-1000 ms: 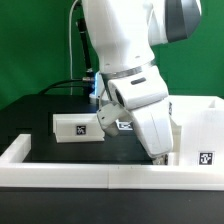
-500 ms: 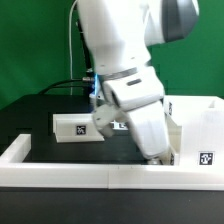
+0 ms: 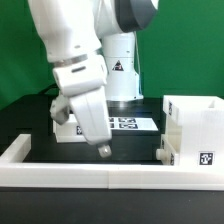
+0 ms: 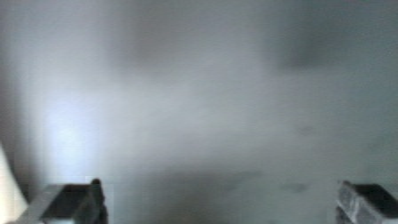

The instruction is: Assemble drawer

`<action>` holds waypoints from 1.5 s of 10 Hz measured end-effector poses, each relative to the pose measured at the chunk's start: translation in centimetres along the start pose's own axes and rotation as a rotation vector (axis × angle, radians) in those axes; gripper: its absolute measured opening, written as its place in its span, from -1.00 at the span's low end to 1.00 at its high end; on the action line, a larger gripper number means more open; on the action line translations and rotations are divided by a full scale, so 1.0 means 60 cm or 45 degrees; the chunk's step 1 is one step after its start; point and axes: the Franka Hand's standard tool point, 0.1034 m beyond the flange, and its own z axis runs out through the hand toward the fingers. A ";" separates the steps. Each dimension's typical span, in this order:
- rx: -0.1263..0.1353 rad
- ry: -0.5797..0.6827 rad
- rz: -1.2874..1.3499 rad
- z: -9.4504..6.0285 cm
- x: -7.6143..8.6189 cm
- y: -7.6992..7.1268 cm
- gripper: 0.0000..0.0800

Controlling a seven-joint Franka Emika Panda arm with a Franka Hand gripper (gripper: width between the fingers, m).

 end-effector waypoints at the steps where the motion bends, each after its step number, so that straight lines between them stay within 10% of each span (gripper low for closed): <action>1: 0.005 -0.019 0.049 -0.006 -0.001 -0.033 0.62; 4: 0.010 -0.060 0.085 -0.027 -0.004 -0.097 0.62; 12: 0.000 -0.064 0.593 -0.029 -0.005 -0.103 0.62; 15: -0.035 -0.087 0.989 -0.041 -0.010 -0.140 0.62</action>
Offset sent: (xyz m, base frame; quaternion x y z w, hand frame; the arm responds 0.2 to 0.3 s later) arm -0.0447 0.0010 0.0239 0.0069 -0.0069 0.0333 0.9994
